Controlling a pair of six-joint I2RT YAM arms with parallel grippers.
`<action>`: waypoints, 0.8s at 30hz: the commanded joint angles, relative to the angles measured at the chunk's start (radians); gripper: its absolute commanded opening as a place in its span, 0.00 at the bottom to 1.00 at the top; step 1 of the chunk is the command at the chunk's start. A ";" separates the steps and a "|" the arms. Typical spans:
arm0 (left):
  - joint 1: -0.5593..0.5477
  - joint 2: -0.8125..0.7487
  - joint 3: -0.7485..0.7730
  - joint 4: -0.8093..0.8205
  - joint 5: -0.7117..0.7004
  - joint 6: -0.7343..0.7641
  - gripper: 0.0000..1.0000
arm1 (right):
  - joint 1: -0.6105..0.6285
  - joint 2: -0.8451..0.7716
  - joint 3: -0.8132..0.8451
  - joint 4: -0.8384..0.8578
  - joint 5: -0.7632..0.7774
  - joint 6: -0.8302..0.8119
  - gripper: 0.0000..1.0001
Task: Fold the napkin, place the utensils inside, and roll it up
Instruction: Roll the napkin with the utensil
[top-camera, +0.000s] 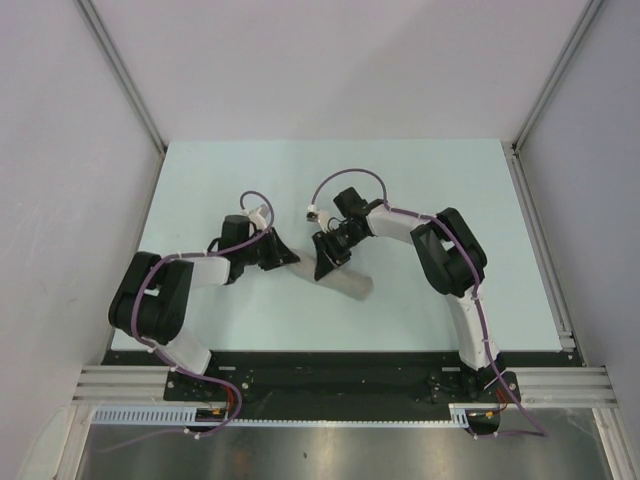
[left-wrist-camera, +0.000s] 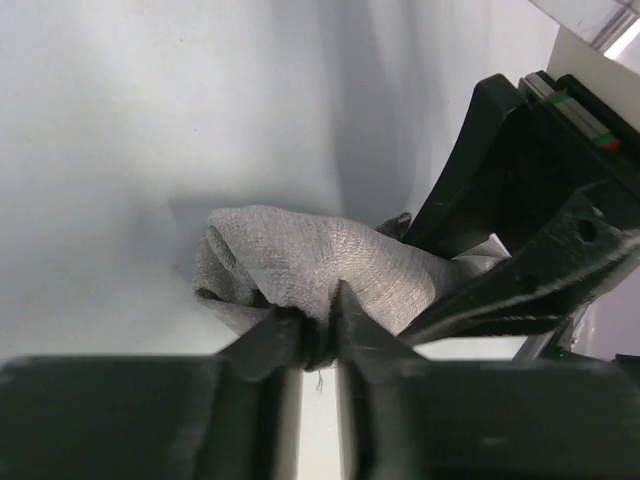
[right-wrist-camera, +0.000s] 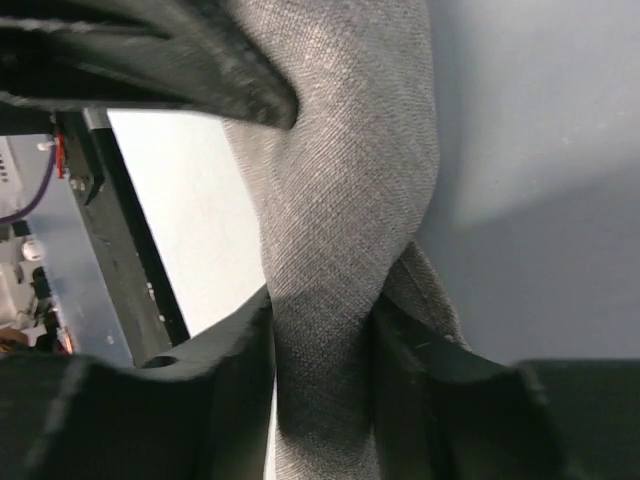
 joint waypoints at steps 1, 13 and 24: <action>-0.011 0.024 0.043 0.012 -0.001 -0.008 0.12 | 0.006 -0.018 0.022 -0.012 0.048 0.012 0.50; -0.011 0.080 0.101 -0.023 -0.016 -0.034 0.00 | 0.157 -0.349 -0.135 0.118 0.652 -0.042 0.66; -0.010 0.128 0.166 -0.080 -0.019 -0.031 0.00 | 0.329 -0.371 -0.283 0.333 0.970 -0.189 0.67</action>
